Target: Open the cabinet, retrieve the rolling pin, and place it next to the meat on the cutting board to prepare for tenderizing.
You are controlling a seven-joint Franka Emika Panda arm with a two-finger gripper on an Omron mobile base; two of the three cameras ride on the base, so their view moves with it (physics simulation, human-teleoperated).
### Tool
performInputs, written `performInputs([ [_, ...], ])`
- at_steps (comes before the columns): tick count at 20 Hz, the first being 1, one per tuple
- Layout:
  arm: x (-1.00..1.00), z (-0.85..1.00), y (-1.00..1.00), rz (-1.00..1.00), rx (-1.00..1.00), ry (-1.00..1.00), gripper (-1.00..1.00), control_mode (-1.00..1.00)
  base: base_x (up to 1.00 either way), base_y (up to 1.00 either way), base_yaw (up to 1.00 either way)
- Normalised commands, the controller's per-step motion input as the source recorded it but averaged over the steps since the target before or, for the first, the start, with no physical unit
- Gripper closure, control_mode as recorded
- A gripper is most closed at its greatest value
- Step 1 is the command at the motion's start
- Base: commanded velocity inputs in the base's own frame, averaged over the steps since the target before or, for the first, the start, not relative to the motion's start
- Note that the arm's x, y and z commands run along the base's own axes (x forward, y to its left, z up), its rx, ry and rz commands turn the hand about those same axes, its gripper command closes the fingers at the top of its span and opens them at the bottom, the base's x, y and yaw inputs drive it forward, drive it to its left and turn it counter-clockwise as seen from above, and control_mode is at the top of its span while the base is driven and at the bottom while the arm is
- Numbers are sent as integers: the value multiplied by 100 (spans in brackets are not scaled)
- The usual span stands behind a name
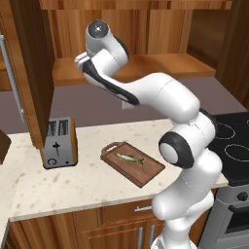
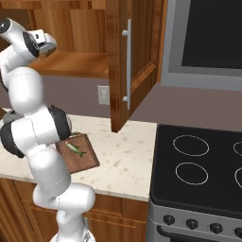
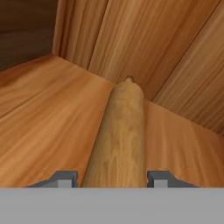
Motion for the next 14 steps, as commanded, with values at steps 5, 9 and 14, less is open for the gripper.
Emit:
performInputs([
  [5,-76,6,-18,-4,0,-5,100,-100,0,0,0],
  [9,-64,7,-39,-5,0,0,100,-100,0,0,0],
  [14,-81,5,-49,-6,0,0,100,-100,0,0,0],
])
